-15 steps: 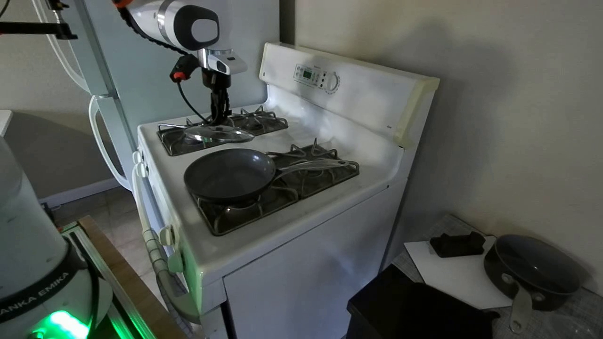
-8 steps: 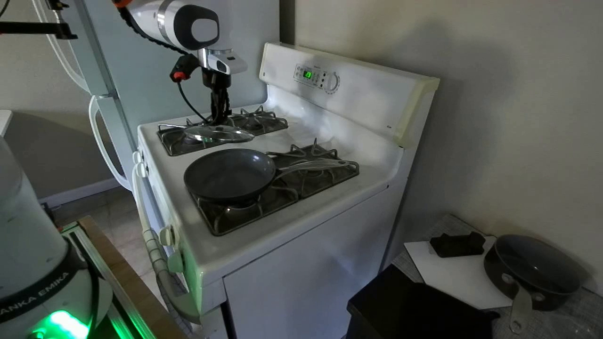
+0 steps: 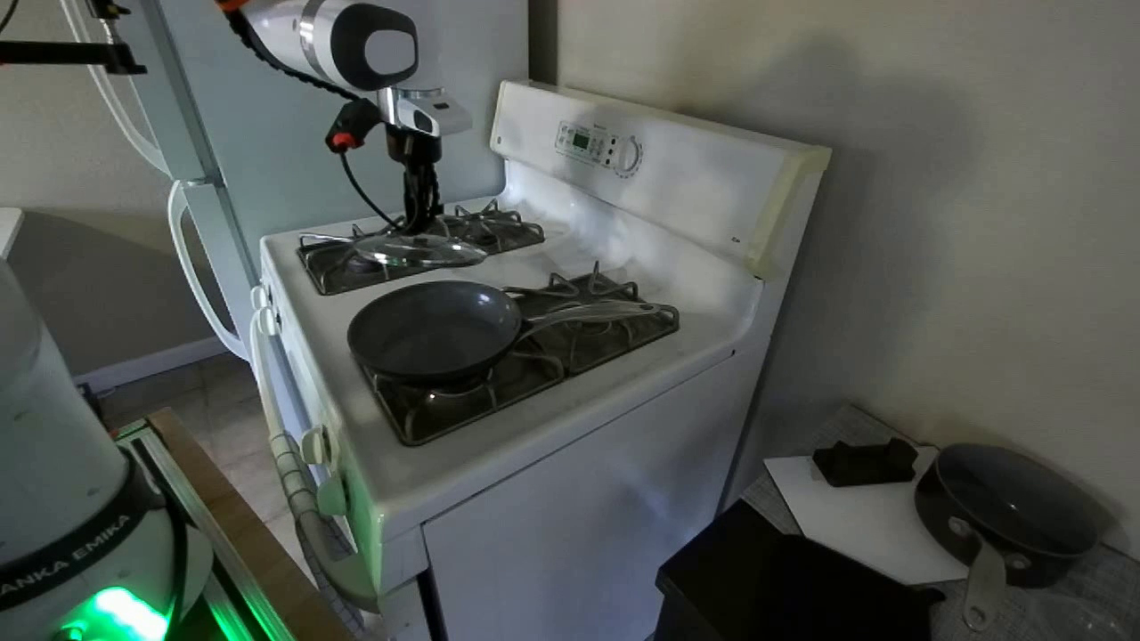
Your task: Put the glass lid on the pan
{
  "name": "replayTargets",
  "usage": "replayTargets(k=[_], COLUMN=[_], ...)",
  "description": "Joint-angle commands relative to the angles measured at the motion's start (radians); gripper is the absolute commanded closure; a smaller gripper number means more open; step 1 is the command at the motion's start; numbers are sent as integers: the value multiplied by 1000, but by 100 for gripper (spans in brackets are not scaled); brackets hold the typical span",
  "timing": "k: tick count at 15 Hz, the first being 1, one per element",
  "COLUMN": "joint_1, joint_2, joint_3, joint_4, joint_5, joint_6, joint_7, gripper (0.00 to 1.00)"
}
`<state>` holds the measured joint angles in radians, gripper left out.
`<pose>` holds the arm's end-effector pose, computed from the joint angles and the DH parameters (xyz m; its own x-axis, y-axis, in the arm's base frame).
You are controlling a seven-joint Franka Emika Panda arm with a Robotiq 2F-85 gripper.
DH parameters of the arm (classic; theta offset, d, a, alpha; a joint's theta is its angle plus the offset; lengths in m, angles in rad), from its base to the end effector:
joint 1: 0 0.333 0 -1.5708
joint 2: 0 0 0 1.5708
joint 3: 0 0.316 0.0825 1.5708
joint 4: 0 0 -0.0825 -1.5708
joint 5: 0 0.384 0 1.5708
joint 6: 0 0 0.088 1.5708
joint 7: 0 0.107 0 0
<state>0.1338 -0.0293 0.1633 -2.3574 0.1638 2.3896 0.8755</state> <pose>0.4809 0.1488 0.3459 0.7692 -0.6369 -0.0524 -0.6382 -0.7613 -0.1148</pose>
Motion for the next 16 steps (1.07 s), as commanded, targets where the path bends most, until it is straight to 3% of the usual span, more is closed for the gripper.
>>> replayTargets(k=[1,8,16], joint_1=[-1,-10,-31], joint_2=[-63,-131,-278], joint_3=[-8,-17,-37], joint_4=[-23,-58,-193], joint_5=[-5,-4,14], joint_6=[-17,-23,-24], joint_7=[-21,-99,-315], gripper=[100,100,100])
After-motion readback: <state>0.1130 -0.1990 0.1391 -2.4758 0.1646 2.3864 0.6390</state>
